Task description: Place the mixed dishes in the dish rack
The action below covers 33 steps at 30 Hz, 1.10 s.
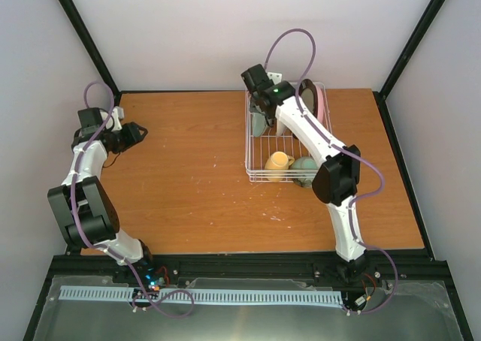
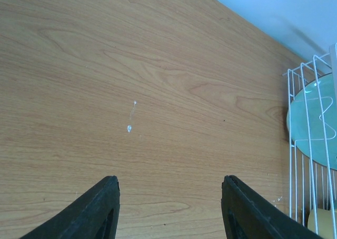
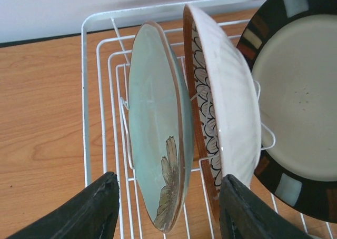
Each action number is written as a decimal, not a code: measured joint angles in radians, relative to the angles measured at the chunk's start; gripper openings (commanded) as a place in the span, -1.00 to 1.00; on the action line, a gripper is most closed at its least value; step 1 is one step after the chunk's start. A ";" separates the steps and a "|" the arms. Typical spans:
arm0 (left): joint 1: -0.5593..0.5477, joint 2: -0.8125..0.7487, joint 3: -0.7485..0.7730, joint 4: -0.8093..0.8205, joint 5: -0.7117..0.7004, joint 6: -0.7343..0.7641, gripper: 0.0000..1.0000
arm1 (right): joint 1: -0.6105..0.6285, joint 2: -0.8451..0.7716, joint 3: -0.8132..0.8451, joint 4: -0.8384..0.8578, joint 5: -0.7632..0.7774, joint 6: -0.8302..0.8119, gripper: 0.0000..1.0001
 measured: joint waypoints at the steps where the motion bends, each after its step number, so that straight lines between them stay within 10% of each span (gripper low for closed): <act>1: 0.000 0.003 0.000 0.001 0.001 0.000 0.08 | 0.000 -0.017 -0.018 0.012 0.000 -0.005 0.04; 14: 0.001 0.008 0.000 0.111 0.119 -0.091 0.10 | -0.005 -0.329 -0.356 0.473 -0.196 -0.170 0.17; 33: 0.001 -0.041 0.201 0.426 0.234 -0.306 0.19 | -0.108 -0.532 -0.506 0.608 -0.230 -0.384 0.25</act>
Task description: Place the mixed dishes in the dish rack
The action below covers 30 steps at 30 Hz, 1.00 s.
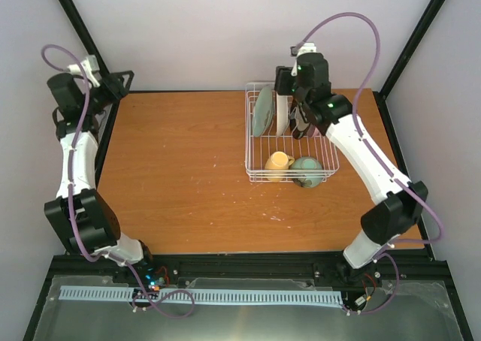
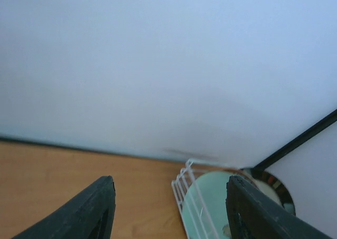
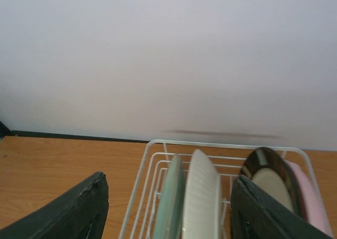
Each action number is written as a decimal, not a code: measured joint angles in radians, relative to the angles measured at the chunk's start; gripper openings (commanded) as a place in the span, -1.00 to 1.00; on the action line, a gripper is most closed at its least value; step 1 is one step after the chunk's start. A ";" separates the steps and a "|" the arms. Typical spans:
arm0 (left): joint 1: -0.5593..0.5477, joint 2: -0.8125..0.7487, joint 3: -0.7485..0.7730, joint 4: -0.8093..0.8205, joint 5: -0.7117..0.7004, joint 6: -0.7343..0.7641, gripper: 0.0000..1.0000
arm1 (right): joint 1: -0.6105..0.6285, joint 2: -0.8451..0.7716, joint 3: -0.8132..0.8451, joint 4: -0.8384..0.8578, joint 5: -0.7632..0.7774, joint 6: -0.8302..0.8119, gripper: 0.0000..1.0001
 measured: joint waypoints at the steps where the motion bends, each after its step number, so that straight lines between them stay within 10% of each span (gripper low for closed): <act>1: 0.000 -0.009 0.019 0.011 -0.003 -0.005 0.20 | -0.005 -0.027 -0.030 0.013 0.003 -0.007 0.25; 30: 0.000 -0.151 0.188 -0.104 -0.187 0.094 0.36 | -0.055 -0.320 -0.302 0.090 -0.042 -0.130 0.26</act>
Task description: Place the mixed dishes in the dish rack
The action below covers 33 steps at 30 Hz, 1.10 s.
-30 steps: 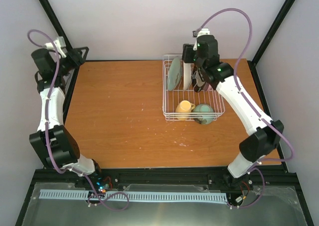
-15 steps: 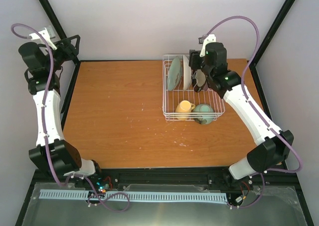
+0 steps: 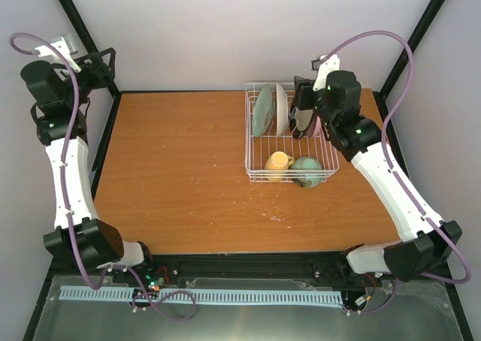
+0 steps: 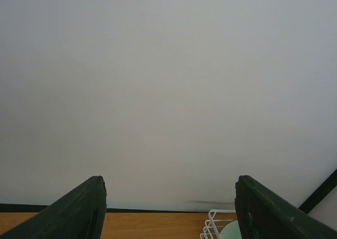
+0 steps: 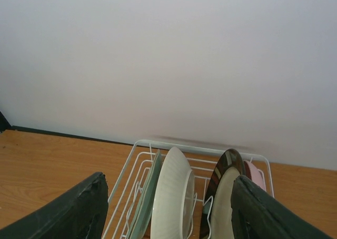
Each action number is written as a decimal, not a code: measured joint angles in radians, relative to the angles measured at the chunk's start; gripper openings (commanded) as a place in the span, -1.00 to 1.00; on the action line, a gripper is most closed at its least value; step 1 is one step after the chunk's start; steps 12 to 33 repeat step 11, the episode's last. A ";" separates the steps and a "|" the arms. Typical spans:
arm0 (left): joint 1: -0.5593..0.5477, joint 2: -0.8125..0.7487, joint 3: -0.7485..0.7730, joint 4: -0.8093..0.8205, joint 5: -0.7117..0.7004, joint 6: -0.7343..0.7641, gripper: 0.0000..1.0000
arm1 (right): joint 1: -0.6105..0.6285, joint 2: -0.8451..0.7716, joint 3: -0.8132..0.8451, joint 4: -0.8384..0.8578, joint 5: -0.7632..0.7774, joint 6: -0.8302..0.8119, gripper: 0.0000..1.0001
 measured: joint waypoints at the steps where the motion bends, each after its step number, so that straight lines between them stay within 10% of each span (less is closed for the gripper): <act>1: 0.000 0.000 0.008 -0.003 -0.002 0.003 0.36 | 0.000 -0.007 0.000 0.000 0.000 -0.003 0.26; 33: 0.000 -0.004 0.070 -0.045 -0.016 0.008 0.38 | 0.000 -0.098 -0.063 0.000 0.000 -0.007 0.28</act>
